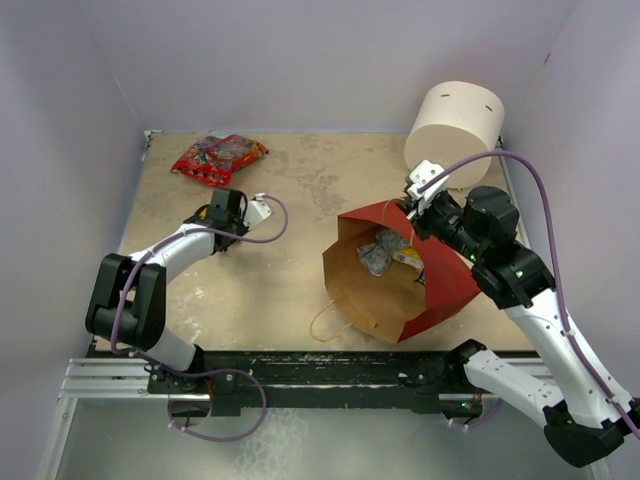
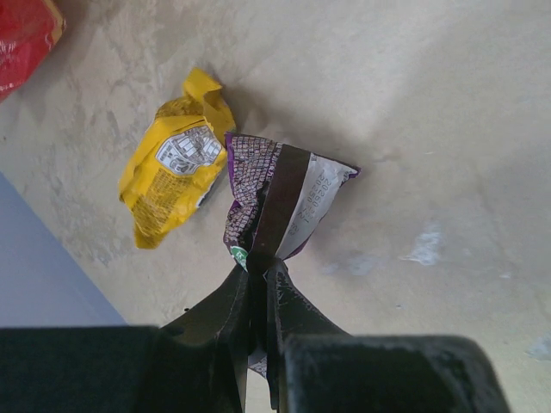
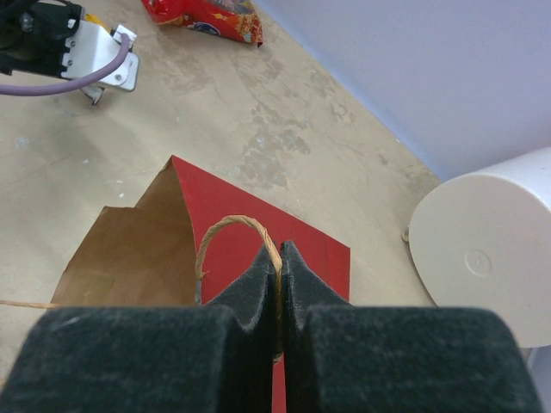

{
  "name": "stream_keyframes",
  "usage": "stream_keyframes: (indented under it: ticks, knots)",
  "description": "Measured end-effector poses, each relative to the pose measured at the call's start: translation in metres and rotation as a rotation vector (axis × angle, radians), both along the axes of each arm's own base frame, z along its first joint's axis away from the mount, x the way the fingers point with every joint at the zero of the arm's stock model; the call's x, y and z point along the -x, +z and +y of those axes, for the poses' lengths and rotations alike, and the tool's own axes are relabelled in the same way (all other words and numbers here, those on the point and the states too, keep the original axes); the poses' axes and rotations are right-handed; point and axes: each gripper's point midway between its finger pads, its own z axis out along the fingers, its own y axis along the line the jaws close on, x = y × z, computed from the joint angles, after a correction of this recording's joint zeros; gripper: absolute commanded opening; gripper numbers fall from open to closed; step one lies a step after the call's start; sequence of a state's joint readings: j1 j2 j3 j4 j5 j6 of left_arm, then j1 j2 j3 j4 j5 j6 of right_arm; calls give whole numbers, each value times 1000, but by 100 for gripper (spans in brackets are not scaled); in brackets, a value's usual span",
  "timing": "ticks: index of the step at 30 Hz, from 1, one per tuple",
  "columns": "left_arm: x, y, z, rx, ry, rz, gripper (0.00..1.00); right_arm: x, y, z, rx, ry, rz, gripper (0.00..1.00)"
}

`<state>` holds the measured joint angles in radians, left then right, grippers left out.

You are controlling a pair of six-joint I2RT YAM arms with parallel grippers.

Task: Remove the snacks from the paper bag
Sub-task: Place the snack at the center of the board.

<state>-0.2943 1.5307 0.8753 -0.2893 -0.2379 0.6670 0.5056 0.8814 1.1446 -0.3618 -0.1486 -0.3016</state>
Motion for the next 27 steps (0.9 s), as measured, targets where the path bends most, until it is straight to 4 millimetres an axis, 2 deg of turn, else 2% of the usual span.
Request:
stream_keyframes:
  ticks: [5,10,13,18,21,24,27]
  knots:
    - [-10,-4,22,27,39,-11,0,2,3,-1,-5,0,-8,0]
    - [-11,-16,23,39,25,19,1,3,4,-1,-7,0,-11,0]
    - [-14,-20,23,29,16,21,16,3,4,-1,-7,0,-11,0]
    - [-18,-19,25,32,23,6,19,3,4,-2,-7,0,-11,0]
    - [-19,-18,29,29,36,1,31,3,4,-2,-7,0,-11,0]
    - [-20,-17,37,16,59,-13,49,4,5,-2,-8,0,-14,0]
    - [-21,-15,43,-1,83,-24,60,4,6,-2,-10,0,-17,0]
